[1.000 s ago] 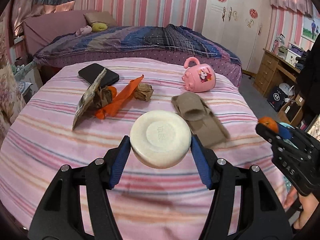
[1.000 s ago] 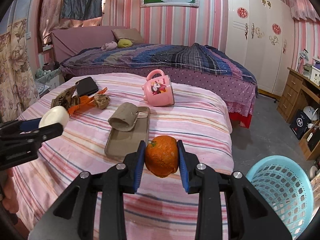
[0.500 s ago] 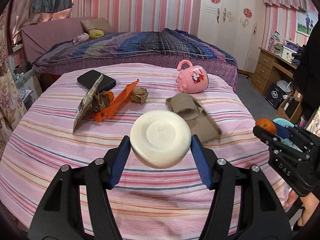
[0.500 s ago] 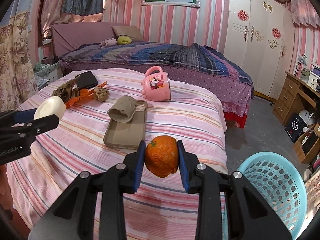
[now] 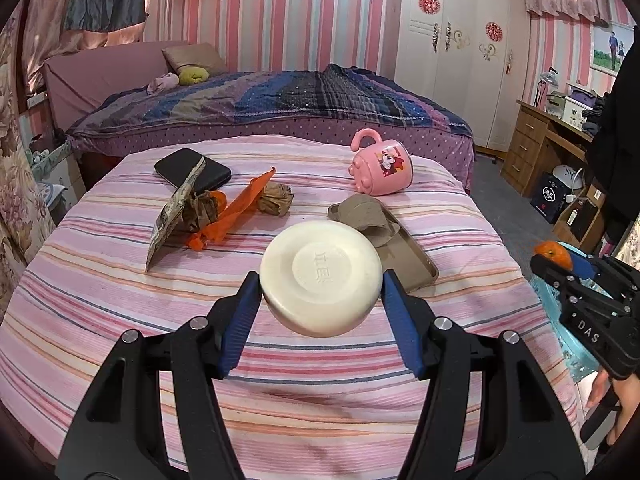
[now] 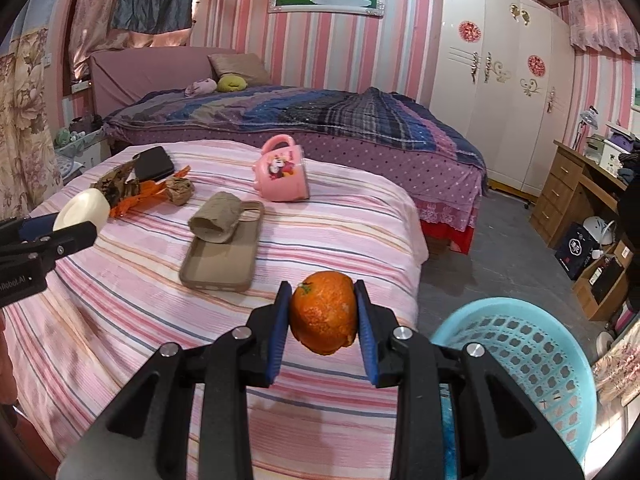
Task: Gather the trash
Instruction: 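Carry the soap and tangerine over the blue basket with both tools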
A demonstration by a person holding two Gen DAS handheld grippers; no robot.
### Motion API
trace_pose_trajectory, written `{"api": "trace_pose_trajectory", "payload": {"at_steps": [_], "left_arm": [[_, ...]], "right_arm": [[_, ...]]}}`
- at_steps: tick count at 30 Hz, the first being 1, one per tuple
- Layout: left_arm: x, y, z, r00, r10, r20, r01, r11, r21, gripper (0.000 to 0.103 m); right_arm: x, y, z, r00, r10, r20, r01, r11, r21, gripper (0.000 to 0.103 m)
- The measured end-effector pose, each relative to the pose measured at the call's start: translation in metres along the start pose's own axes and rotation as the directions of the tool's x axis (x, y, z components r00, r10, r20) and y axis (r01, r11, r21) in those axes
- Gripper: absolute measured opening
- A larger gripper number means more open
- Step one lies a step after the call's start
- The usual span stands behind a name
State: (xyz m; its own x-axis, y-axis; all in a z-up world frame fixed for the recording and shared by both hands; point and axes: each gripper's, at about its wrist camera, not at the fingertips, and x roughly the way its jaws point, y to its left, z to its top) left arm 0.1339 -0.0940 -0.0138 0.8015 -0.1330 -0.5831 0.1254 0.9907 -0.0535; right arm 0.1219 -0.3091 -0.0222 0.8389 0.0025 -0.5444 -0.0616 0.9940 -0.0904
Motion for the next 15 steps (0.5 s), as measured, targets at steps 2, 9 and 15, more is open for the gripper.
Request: {"api": "trace_pose_trajectory", "payload": {"at_steps": [2, 9, 15], "left_arm": [[0.000, -0.003, 0.000, 1.000, 0.000, 0.003, 0.000, 1.000, 0.000, 0.060], [0.000, -0.020, -0.002, 1.000, -0.014, 0.007, 0.014, 1.000, 0.013, 0.060], [-0.002, -0.040, -0.001, 0.999, -0.046, 0.007, 0.046, 0.999, 0.026, 0.060]], "right_arm": [[-0.002, -0.009, -0.002, 1.000, -0.015, -0.003, 0.015, 1.000, 0.009, 0.031], [-0.014, -0.041, -0.010, 0.998, -0.061, -0.001, 0.061, 0.997, 0.040, 0.031], [-0.024, -0.073, -0.019, 0.995, -0.100, -0.002, 0.099, 0.992, 0.080, 0.031]]}}
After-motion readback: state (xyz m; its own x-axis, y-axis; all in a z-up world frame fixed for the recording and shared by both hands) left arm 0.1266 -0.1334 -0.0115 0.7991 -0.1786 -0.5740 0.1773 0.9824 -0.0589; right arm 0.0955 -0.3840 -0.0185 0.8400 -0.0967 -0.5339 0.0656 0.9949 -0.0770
